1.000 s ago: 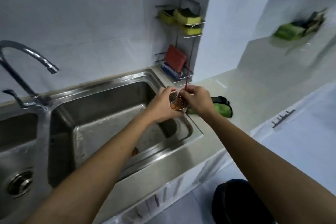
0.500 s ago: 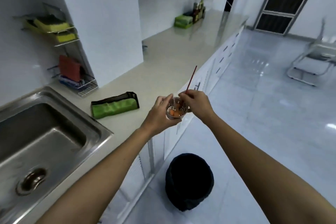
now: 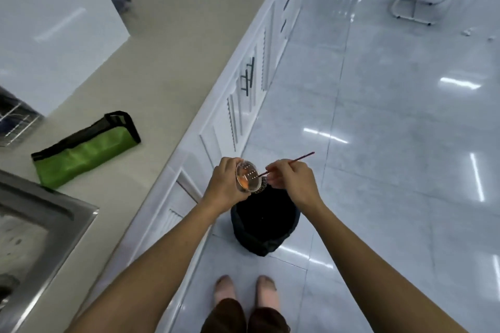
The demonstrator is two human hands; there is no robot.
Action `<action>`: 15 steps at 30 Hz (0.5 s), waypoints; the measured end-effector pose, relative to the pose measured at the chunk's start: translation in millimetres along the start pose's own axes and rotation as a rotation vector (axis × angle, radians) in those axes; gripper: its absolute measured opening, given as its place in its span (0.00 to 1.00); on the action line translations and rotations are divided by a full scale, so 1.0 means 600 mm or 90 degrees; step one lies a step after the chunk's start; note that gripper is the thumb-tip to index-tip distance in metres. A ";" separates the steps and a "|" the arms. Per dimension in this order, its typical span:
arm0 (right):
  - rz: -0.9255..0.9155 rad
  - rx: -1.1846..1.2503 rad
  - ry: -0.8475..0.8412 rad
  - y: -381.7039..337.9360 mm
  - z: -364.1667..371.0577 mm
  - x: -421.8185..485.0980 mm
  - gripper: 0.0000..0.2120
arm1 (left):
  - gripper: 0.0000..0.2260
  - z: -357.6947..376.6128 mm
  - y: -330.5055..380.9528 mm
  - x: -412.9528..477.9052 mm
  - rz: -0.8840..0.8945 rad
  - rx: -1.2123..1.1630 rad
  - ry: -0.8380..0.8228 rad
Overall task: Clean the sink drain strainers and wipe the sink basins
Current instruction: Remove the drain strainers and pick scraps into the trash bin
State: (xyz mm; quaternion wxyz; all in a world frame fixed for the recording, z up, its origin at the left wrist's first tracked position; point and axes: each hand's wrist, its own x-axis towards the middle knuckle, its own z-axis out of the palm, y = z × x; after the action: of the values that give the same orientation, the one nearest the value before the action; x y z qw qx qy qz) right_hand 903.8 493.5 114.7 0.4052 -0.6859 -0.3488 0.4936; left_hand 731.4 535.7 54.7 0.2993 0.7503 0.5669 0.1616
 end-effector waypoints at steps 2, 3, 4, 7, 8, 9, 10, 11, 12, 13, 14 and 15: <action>0.023 0.022 0.010 0.026 0.006 0.000 0.13 | 0.36 0.015 -0.013 0.010 0.003 0.026 -0.001; 0.027 0.015 0.014 0.037 0.010 0.000 0.12 | 0.35 0.022 -0.017 0.016 0.003 0.035 -0.005; 0.026 0.000 0.019 0.048 0.014 0.000 0.09 | 0.35 0.028 -0.020 0.023 0.005 0.042 -0.009; 0.014 -0.045 0.025 0.071 0.028 -0.001 0.05 | 0.35 0.039 -0.024 0.043 0.016 0.060 -0.028; 0.014 -0.050 0.028 0.076 0.032 0.000 0.04 | 0.35 0.043 -0.025 0.048 0.021 0.061 -0.031; 0.016 -0.046 0.032 0.079 0.037 0.001 0.04 | 0.35 0.046 -0.025 0.051 0.023 0.062 -0.036; 0.021 -0.035 0.036 0.079 0.041 0.001 0.03 | 0.35 0.048 -0.025 0.056 0.033 0.068 -0.037; 0.026 -0.018 0.042 0.079 0.044 0.001 0.04 | 0.34 0.050 -0.025 0.059 0.042 0.077 -0.039; 0.025 -0.004 0.055 0.077 0.047 0.000 0.05 | 0.34 0.051 -0.025 0.062 0.052 0.083 -0.036; 0.019 0.012 0.079 0.074 0.048 0.000 0.06 | 0.34 0.052 -0.025 0.065 0.054 0.084 -0.037; 0.013 0.033 0.113 0.070 0.047 -0.001 0.08 | 0.33 0.052 -0.024 0.067 0.057 0.082 -0.034; 0.009 0.060 0.151 0.066 0.046 0.000 0.09 | 0.33 0.052 -0.025 0.069 0.059 0.083 -0.033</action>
State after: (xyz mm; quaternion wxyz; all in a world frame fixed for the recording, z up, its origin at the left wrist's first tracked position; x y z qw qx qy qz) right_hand 880.2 482.3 74.0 0.4719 -0.7222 -0.2696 0.4278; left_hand 751.0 569.5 17.6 0.2564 0.7978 0.5326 0.1185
